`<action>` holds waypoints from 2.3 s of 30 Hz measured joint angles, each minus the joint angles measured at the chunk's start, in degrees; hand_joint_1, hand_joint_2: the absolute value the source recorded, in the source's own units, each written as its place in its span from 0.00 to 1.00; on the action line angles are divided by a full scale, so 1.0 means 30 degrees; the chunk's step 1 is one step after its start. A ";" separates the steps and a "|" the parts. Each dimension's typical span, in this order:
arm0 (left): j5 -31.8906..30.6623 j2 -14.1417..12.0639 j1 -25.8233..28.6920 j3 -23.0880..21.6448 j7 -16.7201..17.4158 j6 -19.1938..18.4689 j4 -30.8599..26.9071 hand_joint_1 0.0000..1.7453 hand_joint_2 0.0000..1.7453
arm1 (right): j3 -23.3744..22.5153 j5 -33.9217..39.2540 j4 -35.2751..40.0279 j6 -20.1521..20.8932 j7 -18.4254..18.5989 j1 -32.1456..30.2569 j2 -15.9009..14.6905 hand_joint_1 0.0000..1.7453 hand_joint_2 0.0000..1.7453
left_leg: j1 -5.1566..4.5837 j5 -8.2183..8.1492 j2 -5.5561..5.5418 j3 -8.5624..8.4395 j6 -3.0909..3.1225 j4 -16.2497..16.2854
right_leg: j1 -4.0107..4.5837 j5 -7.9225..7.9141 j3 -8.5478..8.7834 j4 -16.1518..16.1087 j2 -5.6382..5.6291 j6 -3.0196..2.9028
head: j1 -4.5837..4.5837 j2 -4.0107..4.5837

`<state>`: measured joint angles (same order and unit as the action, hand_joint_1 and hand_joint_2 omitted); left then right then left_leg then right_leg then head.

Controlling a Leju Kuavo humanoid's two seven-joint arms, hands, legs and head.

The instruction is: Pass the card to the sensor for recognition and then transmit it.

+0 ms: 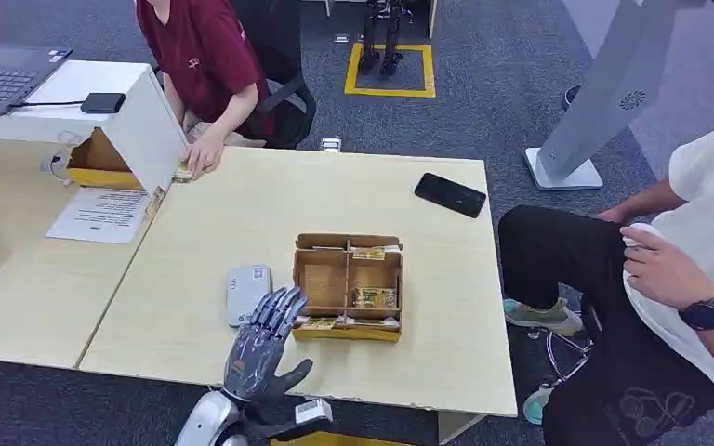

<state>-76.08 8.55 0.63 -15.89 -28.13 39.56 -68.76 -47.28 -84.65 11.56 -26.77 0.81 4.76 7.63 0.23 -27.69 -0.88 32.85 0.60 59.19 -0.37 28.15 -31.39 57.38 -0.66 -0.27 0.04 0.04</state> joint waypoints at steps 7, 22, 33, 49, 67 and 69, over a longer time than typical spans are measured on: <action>0.0306 0.0284 -0.0430 -0.0007 0.0342 0.0000 0.0619 0.00 1.00 | 0.0000 -0.0248 0.0000 0.0000 -0.0014 0.0024 0.0007 0.00 0.00 | -0.0001 0.0000 0.0000 0.0000 0.0000 0.0000 | -0.0001 -0.0001 0.0000 0.0000 -0.0001 0.0000 | 0.0000 0.0000; 0.0401 0.0539 -0.0969 -0.0007 0.0306 0.0000 0.1515 0.00 1.00 | 0.0000 -0.0364 0.0000 0.0000 -0.0095 0.0048 0.0000 0.00 0.00 | -0.0001 0.0000 -0.0001 0.0001 0.0000 0.0000 | 0.0000 -0.0001 0.0001 0.0000 0.0001 0.0000 | 0.0000 0.0000; 0.1086 0.0692 -0.1090 -0.0007 -0.0058 0.0007 0.1894 1.00 1.00 | 0.0000 -0.0510 0.0000 0.0007 -0.0095 0.0050 0.0007 0.00 0.00 | -0.0001 0.0000 -0.0002 0.0001 0.0001 0.0000 | 0.0000 -0.0001 0.0001 0.0000 0.0002 0.0000 | 0.0000 0.0000; 0.2074 0.0663 -0.1374 -0.0007 0.0175 0.0124 0.2113 1.00 1.00 | 0.0000 -0.0517 0.0000 0.0007 -0.0124 0.0054 0.0000 0.00 0.00 | -0.0001 -0.0001 -0.0001 0.0001 0.0001 0.0000 | 0.0000 -0.0001 0.0001 0.0000 0.0001 -0.0001 | -0.0007 0.0000; 0.9822 -0.0910 -0.1651 -0.1800 -0.0241 -0.0700 0.0392 1.00 1.00 | -0.0051 -0.0466 0.0000 -0.0022 -0.0335 0.0056 0.0007 0.00 0.00 | 0.0001 0.0000 -0.0001 0.0001 0.0000 -0.0001 | 0.0000 -0.0001 0.0001 0.0001 0.0001 -0.0001 | -0.0007 0.0000; 1.0278 -0.1240 -0.1602 -0.1945 -0.0299 -0.1070 -0.0354 1.00 1.00 | -0.0073 -0.0459 0.0000 -0.0029 -0.0335 0.0055 0.0007 0.00 0.00 | 0.0002 0.0001 0.0000 0.0003 -0.0001 0.0000 | 0.0001 -0.0001 0.0000 0.0001 0.0001 -0.0001 | -0.0007 0.0000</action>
<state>-45.25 4.83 -4.18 -21.72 -29.03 36.35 -69.82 -47.50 -86.03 11.56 -26.86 -0.20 4.93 7.65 0.24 -27.69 -0.88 32.86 0.60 59.19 -0.37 28.15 -31.39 57.38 -0.66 -0.28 0.02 0.04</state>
